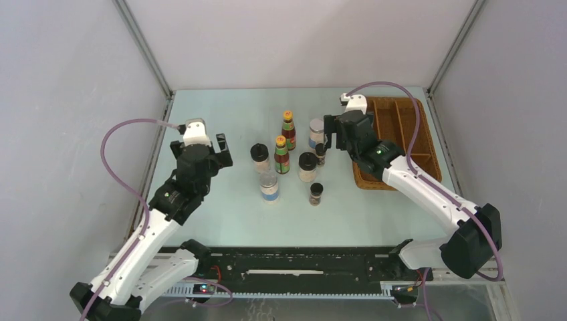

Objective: Organize the condiment bottles
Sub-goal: Pick up the bottle from the center of the board.

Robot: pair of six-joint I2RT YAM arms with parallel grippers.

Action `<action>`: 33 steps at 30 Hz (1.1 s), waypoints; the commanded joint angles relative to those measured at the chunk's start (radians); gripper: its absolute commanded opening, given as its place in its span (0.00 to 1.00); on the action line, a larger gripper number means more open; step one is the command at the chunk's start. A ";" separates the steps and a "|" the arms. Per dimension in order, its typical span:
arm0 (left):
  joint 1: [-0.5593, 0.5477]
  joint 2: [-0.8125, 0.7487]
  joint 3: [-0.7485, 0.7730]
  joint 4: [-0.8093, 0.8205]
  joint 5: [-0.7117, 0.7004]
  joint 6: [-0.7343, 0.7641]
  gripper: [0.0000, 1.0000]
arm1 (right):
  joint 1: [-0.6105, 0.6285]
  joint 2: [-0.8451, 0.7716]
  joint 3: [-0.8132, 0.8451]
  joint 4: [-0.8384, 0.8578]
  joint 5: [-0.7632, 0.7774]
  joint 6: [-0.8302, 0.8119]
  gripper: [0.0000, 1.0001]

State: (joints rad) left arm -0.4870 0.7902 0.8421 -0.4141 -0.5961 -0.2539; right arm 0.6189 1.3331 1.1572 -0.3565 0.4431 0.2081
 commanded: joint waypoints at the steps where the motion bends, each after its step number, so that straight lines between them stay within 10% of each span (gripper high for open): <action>1: -0.008 -0.015 0.060 0.014 -0.010 -0.002 1.00 | 0.009 -0.041 0.010 0.019 0.070 0.012 1.00; 33: -0.013 0.018 0.025 0.063 0.018 -0.041 1.00 | -0.054 0.209 0.197 0.068 -0.354 -0.011 0.99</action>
State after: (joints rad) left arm -0.4950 0.8135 0.8616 -0.3874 -0.5873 -0.2733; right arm 0.5507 1.5192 1.2758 -0.2962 0.1246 0.2188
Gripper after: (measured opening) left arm 0.996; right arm 0.989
